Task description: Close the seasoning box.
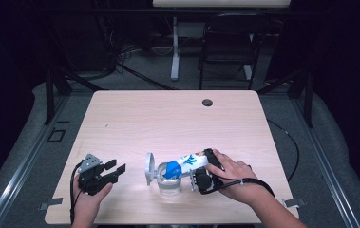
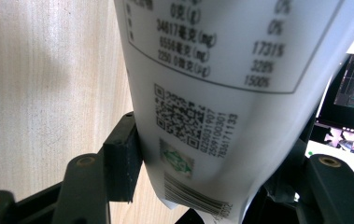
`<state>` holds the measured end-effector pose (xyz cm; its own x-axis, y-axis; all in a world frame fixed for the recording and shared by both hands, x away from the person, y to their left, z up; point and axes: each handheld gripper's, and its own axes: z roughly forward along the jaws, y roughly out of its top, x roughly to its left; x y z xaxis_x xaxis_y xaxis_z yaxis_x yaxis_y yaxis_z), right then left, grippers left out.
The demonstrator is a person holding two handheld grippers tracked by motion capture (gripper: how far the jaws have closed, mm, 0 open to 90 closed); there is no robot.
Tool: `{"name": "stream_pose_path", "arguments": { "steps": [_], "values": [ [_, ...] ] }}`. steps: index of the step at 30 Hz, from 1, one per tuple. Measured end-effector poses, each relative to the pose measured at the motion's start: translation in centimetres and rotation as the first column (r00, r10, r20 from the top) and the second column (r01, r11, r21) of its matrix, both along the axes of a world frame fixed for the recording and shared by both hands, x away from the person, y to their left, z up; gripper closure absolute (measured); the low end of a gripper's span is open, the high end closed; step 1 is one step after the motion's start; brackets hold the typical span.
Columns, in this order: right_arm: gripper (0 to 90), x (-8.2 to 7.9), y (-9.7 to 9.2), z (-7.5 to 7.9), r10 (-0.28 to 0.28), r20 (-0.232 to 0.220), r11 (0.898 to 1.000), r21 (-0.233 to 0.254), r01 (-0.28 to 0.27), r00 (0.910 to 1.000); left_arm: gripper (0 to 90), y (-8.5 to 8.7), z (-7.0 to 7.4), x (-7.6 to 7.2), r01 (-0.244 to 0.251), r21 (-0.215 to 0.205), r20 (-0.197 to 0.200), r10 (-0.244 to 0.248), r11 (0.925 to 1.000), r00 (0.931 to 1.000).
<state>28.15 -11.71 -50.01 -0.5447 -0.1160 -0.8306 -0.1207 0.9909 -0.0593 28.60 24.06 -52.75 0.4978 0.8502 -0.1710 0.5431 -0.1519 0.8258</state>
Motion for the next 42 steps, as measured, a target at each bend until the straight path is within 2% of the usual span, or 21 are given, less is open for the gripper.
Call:
{"name": "stream_pose_path", "arguments": {
  "steps": [5, 11, 14, 15, 18, 28, 29, 32, 42],
  "values": [
    [40.0, -0.11, 0.23, 0.19, 0.003, 0.010, 1.000, -0.029, -0.003, 0.9999, 52.4, 0.06, -0.01, 0.01, 0.001, -0.003, 0.000, -0.001, 1.0000, 1.0000],
    [40.0, -0.05, 0.27, 0.08, 0.013, 0.006, 1.000, -0.016, -0.013, 0.9999, 52.4, 0.10, 0.03, 0.01, 0.003, -0.002, -0.003, -0.003, 1.0000, 1.0000],
    [40.0, -0.07, 0.32, 0.15, 0.011, 0.008, 1.000, -0.024, -0.010, 0.9999, 52.3, 0.09, -0.01, 0.01, 0.002, -0.003, -0.002, -0.002, 1.0000, 1.0000],
    [40.0, -0.15, 0.41, 0.29, 0.007, 0.015, 0.999, -0.041, -0.006, 0.9999, 52.3, 0.11, 0.00, 0.02, 0.005, 0.000, -0.003, -0.005, 1.0000, 1.0000],
    [40.1, -0.09, 0.42, 0.16, 0.014, 0.010, 1.000, -0.027, -0.013, 0.9999, 52.3, 0.11, 0.00, 0.01, 0.002, -0.002, -0.004, -0.002, 1.0000, 1.0000],
    [40.1, -0.15, 0.51, 0.19, 0.017, 0.016, 0.999, -0.037, -0.017, 0.9997, 52.3, 0.10, -0.04, 0.02, 0.004, 0.000, -0.007, -0.004, 1.0000, 1.0000],
    [40.1, -0.19, 0.56, 0.34, 0.017, 0.021, 0.998, -0.053, -0.016, 0.9996, 52.3, 0.11, -0.02, 0.01, 0.004, 0.003, -0.010, -0.004, 1.0000, 0.9999],
    [40.1, -0.16, 0.52, 0.23, 0.021, 0.017, 0.999, -0.040, -0.020, 0.9996, 52.3, 0.14, -0.04, 0.02, 0.003, 0.002, -0.010, -0.003, 1.0000, 0.9999],
    [40.1, -0.15, 0.53, 0.22, 0.021, 0.020, 0.999, -0.044, -0.021, 0.9996, 52.3, 0.16, -0.07, 0.03, 0.000, 0.000, -0.009, 0.000, 1.0000, 1.0000]
  ]
}}
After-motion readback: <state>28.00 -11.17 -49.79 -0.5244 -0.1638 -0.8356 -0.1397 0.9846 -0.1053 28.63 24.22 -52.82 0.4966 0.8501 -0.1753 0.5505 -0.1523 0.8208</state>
